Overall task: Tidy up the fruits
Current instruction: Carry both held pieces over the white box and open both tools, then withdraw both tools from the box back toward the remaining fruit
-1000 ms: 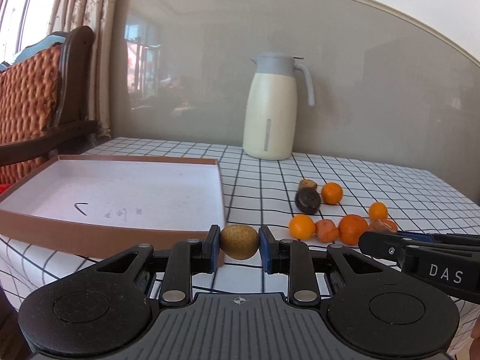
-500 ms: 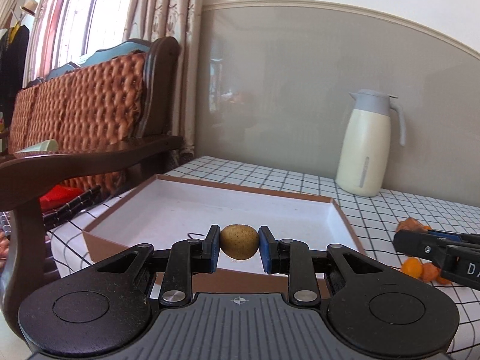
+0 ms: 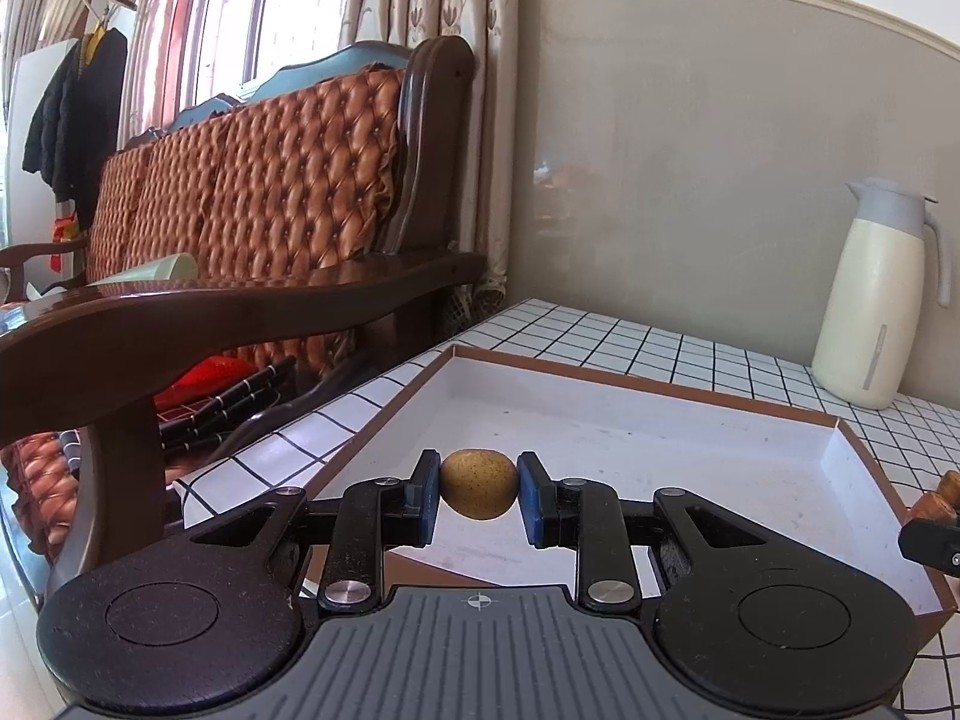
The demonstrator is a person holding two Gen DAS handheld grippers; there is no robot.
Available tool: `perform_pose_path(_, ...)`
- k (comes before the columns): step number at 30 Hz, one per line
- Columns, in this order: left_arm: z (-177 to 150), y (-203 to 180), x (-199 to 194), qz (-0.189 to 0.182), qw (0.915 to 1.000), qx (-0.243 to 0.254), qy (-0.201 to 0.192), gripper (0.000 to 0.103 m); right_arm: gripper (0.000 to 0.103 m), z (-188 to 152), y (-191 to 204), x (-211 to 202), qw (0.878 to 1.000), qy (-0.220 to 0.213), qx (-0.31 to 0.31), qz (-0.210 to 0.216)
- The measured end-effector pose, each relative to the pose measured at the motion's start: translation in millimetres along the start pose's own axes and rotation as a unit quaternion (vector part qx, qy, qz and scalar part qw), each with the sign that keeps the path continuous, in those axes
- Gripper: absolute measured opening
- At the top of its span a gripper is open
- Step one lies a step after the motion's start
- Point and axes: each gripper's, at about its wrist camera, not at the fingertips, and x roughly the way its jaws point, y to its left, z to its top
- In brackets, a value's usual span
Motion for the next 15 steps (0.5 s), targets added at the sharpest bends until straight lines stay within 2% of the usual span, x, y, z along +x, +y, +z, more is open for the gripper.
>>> perform_pose_path(3,-1,0,7,0.003,1.0000,0.003,0.007,0.028,0.021,0,1,5,1.000,0.004,0.001,0.001)
perform_pose_path(7,-4,1,15,0.011,0.9997,-0.003,0.022,0.028,0.027,-1,1,9,1.000,0.001,0.003,-0.008)
perform_pose_path(9,-4,3,16,0.013,0.9992,-0.023,0.031,0.028,0.026,0,-1,8,1.000,-0.004,0.007,-0.009)
perform_pose_path(11,-4,4,10,0.015,0.9991,-0.031,0.025,0.028,0.033,0,-4,1,1.000,-0.017,0.014,-0.013)
perform_pose_path(12,-4,2,6,0.021,0.9992,-0.028,0.019,0.041,0.038,1,-6,-2,0.999,-0.022,0.018,-0.015)
perform_pose_path(13,-4,2,1,0.027,0.9991,-0.030,0.013,0.055,0.049,0,-7,-5,0.999,-0.024,0.022,-0.016)
perform_pose_path(14,-4,3,-3,0.031,0.9989,-0.036,0.004,0.087,0.051,0,-9,-8,0.999,-0.024,0.027,-0.012)
perform_pose_path(15,-4,4,-9,0.034,0.9986,-0.041,-0.010,0.092,0.051,-1,-10,-10,0.999,-0.021,0.031,-0.005)
